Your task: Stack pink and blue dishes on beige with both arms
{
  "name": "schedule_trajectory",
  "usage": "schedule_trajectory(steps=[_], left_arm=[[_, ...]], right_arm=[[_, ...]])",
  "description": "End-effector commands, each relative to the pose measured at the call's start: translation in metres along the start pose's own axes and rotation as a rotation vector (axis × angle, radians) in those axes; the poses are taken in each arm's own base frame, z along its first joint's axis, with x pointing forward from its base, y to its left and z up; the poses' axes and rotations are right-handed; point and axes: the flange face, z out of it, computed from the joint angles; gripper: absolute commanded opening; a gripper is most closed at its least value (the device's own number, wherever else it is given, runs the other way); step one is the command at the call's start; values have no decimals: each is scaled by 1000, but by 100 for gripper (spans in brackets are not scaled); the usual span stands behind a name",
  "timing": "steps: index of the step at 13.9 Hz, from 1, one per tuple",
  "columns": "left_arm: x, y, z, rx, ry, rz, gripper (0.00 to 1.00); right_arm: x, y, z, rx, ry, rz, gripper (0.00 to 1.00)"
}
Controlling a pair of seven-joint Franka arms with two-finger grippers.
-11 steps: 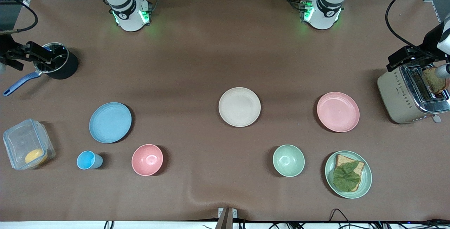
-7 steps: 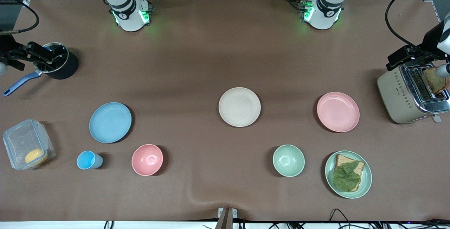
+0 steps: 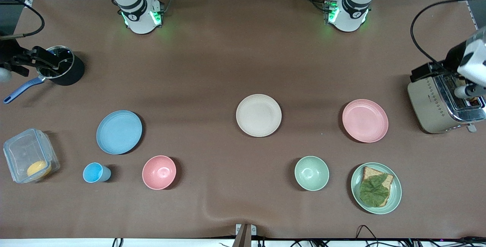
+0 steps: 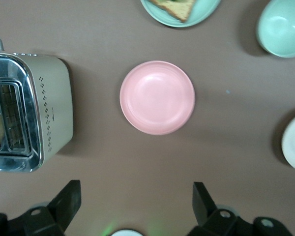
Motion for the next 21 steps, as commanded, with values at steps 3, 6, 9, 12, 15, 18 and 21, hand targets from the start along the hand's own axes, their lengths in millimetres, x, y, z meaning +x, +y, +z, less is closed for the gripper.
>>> schedule_trajectory(steps=[3, 6, 9, 12, 15, 18, 21], left_arm=[[13, -39, 122, -4, 52, -47, 100], [20, -47, 186, -14, 66, -61, 100], [30, -53, 237, -19, 23, -72, 100], [33, -63, 272, -26, 25, -90, 100], [42, -56, 309, -36, 35, -81, 100], [44, -58, 330, -39, 29, -83, 100], [45, -56, 345, -41, 21, -81, 93]], right_arm=[[11, 14, 48, -12, -16, 20, 100], [25, 34, 107, -1, -119, 55, 100], [37, 71, 194, 26, -205, 119, 100], [53, 86, 248, 26, -188, 137, 100], [73, 93, 299, 21, -146, 143, 100], [85, 97, 327, 16, -101, 147, 100], [89, 98, 346, 14, -91, 148, 100]])
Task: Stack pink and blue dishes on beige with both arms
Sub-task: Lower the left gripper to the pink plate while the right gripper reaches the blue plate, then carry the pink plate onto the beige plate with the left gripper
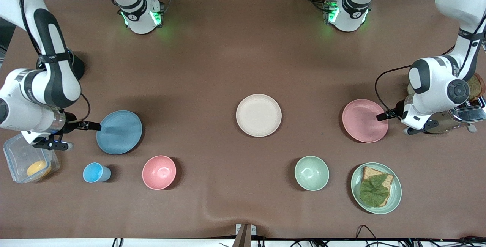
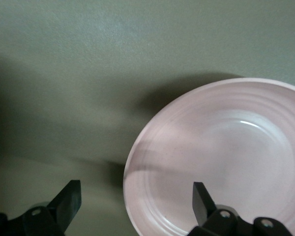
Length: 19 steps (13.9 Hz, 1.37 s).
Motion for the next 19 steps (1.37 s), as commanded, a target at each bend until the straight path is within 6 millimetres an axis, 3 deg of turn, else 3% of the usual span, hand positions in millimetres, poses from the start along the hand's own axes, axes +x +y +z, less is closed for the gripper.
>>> schedule_trajectory(steps=[1, 7, 8, 10, 13, 15, 17, 19], left_arm=[[2, -1, 8, 5, 6, 17, 87], [3, -3, 16, 3, -3, 13, 48], [3, -3, 16, 3, -1, 11, 36], [3, -3, 15, 3, 0, 11, 0], [3, -3, 12, 3, 3, 15, 0], [3, -2, -3, 3, 20, 19, 0], [-2, 10, -43, -9, 32, 33, 0], [-16, 48, -89, -73, 54, 51, 0]], right_arm=[[6, 7, 10, 10, 12, 9, 100], [9, 15, 30, 11, 10, 17, 100], [10, 16, 30, 11, 16, 19, 100], [12, 18, 45, 11, 12, 20, 100], [16, 29, 65, 12, 27, 35, 100], [18, 30, 80, 11, 26, 37, 100], [19, 29, 90, 13, 27, 38, 100], [19, 33, 99, 15, 23, 44, 100]])
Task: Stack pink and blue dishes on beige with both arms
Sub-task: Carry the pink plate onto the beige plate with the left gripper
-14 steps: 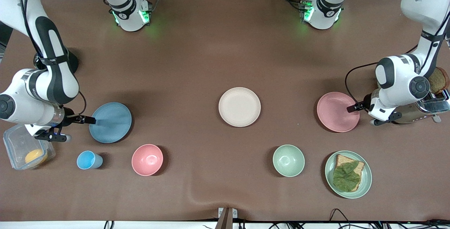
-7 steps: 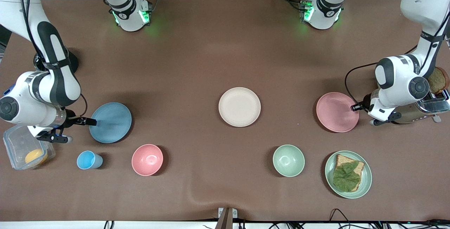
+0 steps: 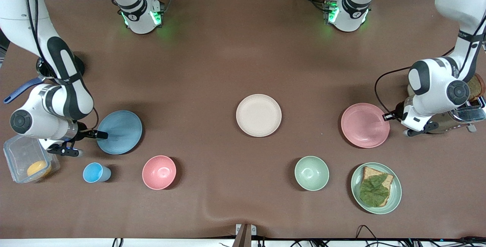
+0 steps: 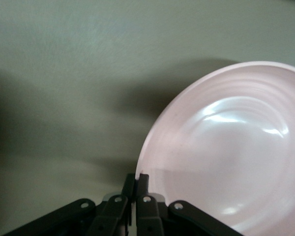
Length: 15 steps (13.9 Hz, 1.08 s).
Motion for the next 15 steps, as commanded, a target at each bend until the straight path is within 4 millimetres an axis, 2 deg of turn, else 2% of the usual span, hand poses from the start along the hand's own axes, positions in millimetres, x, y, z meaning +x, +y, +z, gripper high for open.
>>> schedule_trajectory(steps=[1, 2, 3, 4, 5, 7, 9, 10, 12, 13, 15], left_arm=[[-24, 57, -66, -79, 16, 34, 0], [-32, 80, -73, -91, 9, 53, 0], [-41, 106, -75, -98, 4, 67, 0], [-51, 130, -72, -105, -8, 69, 0], [-63, 158, -68, -119, -23, 55, 0], [-87, 225, -61, -147, -52, 28, 0], [-125, 290, -45, -148, -72, 45, 0], [-140, 311, -35, -156, -72, 18, 0], [-161, 340, -14, -168, -75, -1, 0], [-167, 347, -6, -170, -81, -3, 0], [-166, 350, 11, -182, -76, 1, 0]], right_arm=[[2, 7, 10, 15, 3, 6, 99], [1, 7, 10, 16, 2, 6, 72], [1, 8, 10, 16, 2, 10, 38], [0, 10, 11, 18, 0, 15, 11], [0, 13, 12, 22, -1, 22, 0], [-2, 10, 14, 56, -6, 35, 0], [-6, 10, 18, 59, -10, 5, 0], [-5, 9, 17, 59, -8, 2, 0], [-6, 7, 4, 59, -5, -1, 0], [-8, 6, -4, 62, -20, -5, 0], [-12, 1, -35, 66, -35, -17, 0]])
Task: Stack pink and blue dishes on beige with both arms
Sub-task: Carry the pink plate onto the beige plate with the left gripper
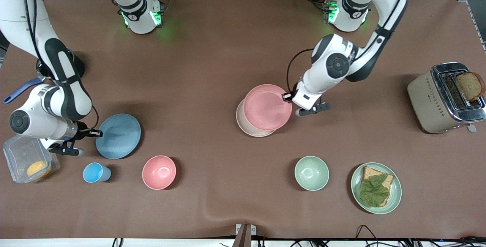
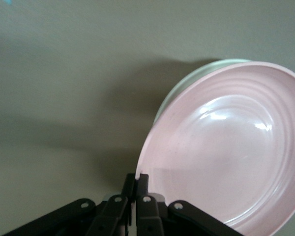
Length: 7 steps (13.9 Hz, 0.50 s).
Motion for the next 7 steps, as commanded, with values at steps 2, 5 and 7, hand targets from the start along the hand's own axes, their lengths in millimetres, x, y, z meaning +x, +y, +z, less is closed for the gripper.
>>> schedule_trajectory(steps=[2, 5, 7], left_arm=[[14, 0, 24, -30, 12, -10, 0], [14, 3, 35, -39, 10, -8, 0], [13, 4, 41, -39, 3, -7, 0]], right_arm=[[-16, -8, -50, 26, -25, -20, 0], [-24, -19, -83, 27, -34, -36, 0], [-29, -32, -95, 48, -44, -46, 0]])
